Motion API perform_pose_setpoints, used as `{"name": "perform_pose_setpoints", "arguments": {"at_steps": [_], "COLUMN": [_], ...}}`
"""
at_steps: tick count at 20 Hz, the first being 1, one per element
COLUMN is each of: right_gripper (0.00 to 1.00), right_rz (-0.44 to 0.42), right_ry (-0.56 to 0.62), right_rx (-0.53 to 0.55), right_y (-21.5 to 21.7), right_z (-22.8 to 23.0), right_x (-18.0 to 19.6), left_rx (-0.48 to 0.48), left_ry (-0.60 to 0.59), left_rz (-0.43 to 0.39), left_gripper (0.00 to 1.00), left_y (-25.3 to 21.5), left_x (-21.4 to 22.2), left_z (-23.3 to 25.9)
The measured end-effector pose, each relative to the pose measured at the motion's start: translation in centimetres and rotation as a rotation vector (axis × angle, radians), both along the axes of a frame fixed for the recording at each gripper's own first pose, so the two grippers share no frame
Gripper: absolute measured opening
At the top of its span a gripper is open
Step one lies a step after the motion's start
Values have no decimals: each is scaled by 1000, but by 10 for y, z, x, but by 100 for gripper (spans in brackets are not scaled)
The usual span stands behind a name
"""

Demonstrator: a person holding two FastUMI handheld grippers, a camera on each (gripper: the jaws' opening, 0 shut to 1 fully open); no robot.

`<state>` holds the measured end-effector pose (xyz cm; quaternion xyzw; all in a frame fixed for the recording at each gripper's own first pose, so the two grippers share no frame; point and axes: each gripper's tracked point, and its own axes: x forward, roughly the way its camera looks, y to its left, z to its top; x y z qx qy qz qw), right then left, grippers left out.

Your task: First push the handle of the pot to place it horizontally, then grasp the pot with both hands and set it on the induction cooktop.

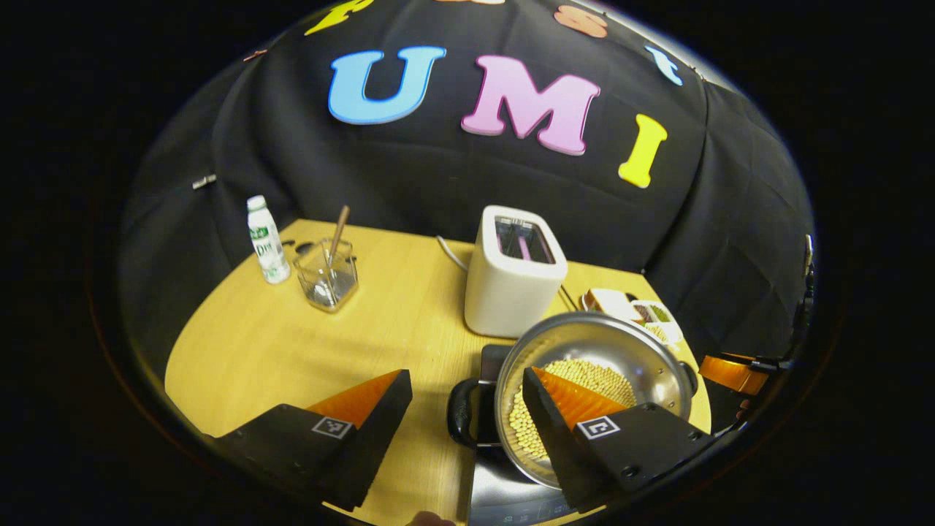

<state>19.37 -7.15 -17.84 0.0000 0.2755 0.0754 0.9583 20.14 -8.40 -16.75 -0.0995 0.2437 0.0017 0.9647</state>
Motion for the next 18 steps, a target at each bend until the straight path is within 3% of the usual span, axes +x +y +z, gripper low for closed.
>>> {"name": "perform_pose_setpoints", "arguments": {"at_steps": [5, 8, 11, 16, 18], "right_gripper": [99, 99, 98, 98, 98], "right_rz": [-61, -123, -194, -263, -282], "right_ry": [-245, -369, -433, -502, -535], "right_rx": [-7, 47, 76, 32, -14], "right_y": [-11, -22, -38, -49, -53], "right_z": [106, 159, 182, 199, 202], "right_x": [-47, -83, -121, -177, -191], "left_rx": [76, 88, 124, 123, 116], "left_ry": [-221, -283, -341, -453, -442], "left_rz": [0, -29, -66, -76, -78], "left_gripper": [95, 95, 95, 95, 95], "left_y": [15, 13, 10, 17, 19], "left_x": [-50, -83, -119, -158, -163], "left_z": [103, 126, 146, 181, 178]}}
